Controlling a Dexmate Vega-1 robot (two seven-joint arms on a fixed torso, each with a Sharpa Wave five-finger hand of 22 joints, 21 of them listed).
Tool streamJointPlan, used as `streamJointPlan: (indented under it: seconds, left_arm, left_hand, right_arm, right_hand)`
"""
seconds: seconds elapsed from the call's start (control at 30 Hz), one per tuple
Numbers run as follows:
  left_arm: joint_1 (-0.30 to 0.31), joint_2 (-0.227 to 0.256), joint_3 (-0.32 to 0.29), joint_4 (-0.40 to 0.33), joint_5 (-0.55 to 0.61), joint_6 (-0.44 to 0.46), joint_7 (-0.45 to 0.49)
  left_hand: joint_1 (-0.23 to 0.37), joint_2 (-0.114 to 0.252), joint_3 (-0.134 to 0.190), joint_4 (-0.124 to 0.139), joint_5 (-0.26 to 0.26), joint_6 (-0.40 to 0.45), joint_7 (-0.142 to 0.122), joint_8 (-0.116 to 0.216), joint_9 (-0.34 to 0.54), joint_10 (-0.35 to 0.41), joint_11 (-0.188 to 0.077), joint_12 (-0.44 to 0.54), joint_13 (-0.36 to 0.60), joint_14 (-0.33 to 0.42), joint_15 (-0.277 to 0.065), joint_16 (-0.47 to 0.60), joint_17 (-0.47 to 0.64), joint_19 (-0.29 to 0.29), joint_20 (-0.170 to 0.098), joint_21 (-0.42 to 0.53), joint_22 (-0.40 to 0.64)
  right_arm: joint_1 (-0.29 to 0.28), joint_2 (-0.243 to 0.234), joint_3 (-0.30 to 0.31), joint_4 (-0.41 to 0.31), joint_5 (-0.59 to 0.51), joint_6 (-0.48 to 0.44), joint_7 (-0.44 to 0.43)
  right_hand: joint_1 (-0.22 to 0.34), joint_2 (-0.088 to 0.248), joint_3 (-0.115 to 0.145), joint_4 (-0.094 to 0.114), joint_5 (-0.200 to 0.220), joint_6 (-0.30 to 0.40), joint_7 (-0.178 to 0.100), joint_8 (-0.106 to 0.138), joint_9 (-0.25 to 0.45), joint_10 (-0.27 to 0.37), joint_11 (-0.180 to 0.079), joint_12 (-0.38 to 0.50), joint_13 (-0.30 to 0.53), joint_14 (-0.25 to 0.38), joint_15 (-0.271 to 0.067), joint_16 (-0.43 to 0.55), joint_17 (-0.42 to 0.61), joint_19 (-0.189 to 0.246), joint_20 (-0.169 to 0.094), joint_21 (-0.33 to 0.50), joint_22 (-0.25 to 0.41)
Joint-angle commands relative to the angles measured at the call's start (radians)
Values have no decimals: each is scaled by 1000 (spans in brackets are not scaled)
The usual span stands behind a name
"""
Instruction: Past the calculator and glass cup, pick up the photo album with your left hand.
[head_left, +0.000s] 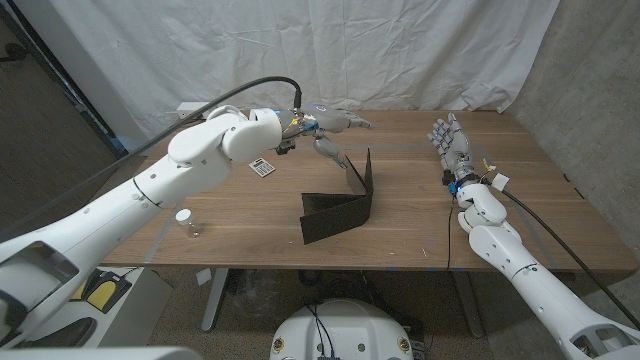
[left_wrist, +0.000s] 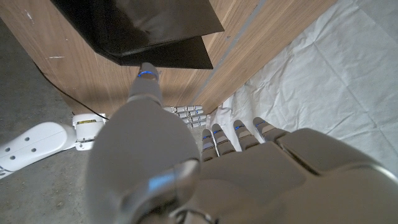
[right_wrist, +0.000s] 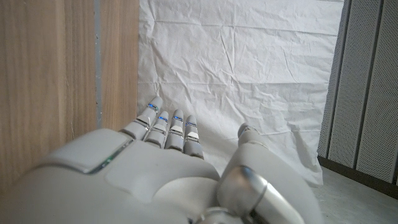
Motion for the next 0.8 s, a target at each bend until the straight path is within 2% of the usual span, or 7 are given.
streamJointPlan:
  seconds: [0.03, 0.07, 0.13, 0.23, 0.37, 0.8]
  left_arm:
    - [-29, -30, 31, 6, 99, -16, -63]
    - [-27, -30, 30, 7, 104, -19, -59]
    - [-34, -35, 33, 6, 113, -15, -82]
    - [-35, -37, 33, 2, 127, -12, -102]
    - [-36, -39, 35, -6, 152, -4, -129]
    - [-19, -40, 31, -1, 202, -50, -104]
  left_hand:
    - [11, -1, -7, -1, 7, -1, -8, 4, 5, -6, -13, -2, 2, -12, -96, 2, 1, -10, -108, 2, 4]
    - [11, -1, -8, 0, 8, -2, -10, 4, 5, -7, -7, -2, 2, -13, -97, 2, 1, -8, -120, 2, 4]
    - [11, 0, -10, 0, 8, -5, -3, 3, 5, -12, -4, -4, 2, -15, -101, 2, 1, -5, -126, 4, 4]
    - [12, 0, -12, 1, 8, -9, -2, 2, 5, -21, -3, -7, 2, -20, -103, 1, 1, -4, -125, 4, 3]
    - [14, -1, -16, 1, 10, -16, -1, 0, 5, -28, 0, -7, 2, -28, -100, 0, 1, -4, -116, 5, 3]
    - [19, 2, -26, 4, 14, -51, 4, -7, 5, -69, 3, -14, 1, -57, -94, -2, 2, -17, -86, 2, 4]
  right_arm:
    - [10, 9, 2, 22, 12, 1, 10]
    - [10, 9, 3, 23, 13, 1, 9]
    - [9, 10, 4, 24, 15, 2, 9]
    - [9, 10, 6, 25, 18, 1, 9]
    - [10, 10, 6, 24, 20, -2, 11]
    - [12, 15, 3, 26, 20, -1, 13]
  right_hand:
    - [13, 2, -2, -5, -4, 8, 5, -1, 4, 1, 5, 2, 2, 8, -1, 4, 4, 10, -21, -4, 4]
    - [13, 2, -2, -5, -4, 8, 5, -1, 4, 1, 5, 2, 2, 8, -1, 4, 4, 11, -22, -4, 4]
    - [13, 3, -2, -5, -4, 8, 5, -1, 4, 1, 6, 2, 2, 11, -3, 5, 4, 15, -23, -3, 4]
    - [12, 3, -2, -6, -4, 8, 6, -1, 4, 1, 8, 2, 2, 15, -2, 7, 4, 17, -23, -4, 4]
    - [12, 4, -2, -6, -4, 8, 6, -1, 4, 1, 11, 2, 2, 16, -3, 7, 5, 18, -23, -5, 4]
    - [12, 4, -2, -7, -5, 7, 7, -1, 4, 1, 12, 1, 2, 15, -2, 6, 5, 19, -23, -9, 5]
